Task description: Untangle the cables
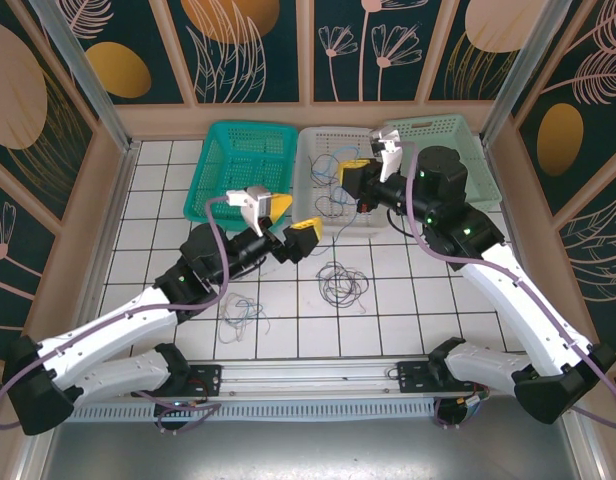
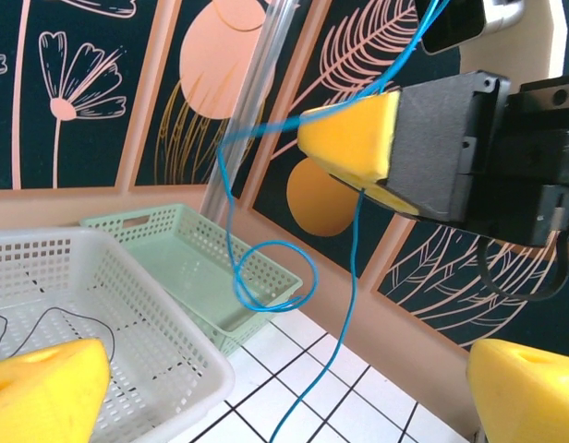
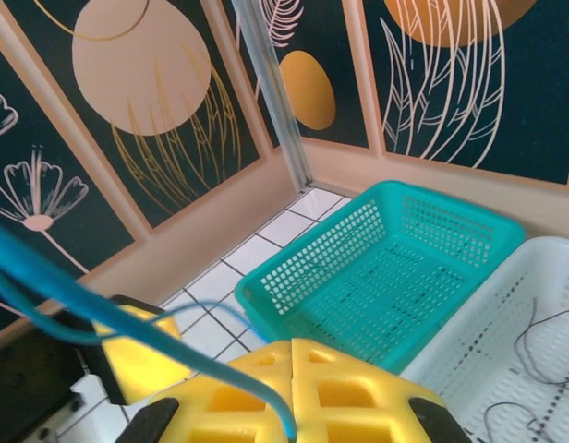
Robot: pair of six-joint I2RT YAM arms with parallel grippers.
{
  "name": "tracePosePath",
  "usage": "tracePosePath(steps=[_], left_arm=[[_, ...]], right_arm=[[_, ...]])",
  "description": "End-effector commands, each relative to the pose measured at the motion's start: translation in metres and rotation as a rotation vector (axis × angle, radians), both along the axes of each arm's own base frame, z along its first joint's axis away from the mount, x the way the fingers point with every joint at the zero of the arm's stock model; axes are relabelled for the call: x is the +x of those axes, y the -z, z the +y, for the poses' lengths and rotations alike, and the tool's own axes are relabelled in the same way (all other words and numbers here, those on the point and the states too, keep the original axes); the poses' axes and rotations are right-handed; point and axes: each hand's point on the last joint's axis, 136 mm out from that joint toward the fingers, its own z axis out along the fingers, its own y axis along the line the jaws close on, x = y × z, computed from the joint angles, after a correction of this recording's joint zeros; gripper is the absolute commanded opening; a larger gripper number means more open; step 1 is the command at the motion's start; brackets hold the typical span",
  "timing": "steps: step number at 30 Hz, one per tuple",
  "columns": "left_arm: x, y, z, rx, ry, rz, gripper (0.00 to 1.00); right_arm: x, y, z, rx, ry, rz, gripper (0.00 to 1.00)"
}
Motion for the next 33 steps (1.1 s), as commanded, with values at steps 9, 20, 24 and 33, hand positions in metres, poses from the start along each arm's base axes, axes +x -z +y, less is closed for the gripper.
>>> tracePosePath(steps=[9,20,24,33], left_arm=[[0.013,-0.030,-0.005,-0.085,-0.049,-0.109,0.92],[0.026,-0.041,-0.028,-0.058,-0.042,-0.171,0.83],[0.034,-0.047,-0.019,-0.073,-0.113,-0.191,0.76],[0.045,-0.038,-0.009,-0.044,-0.199,-0.165,0.73]], right_arm=[[-0.013,-0.010,0.010,0.102,-0.079,0.070,0.00],[-0.017,-0.003,0.013,0.110,-0.105,0.107,0.00],[-0.019,-0.003,0.012,0.109,-0.104,0.111,0.00],[-0.019,-0.004,0.014,0.116,-0.118,0.116,0.00]])
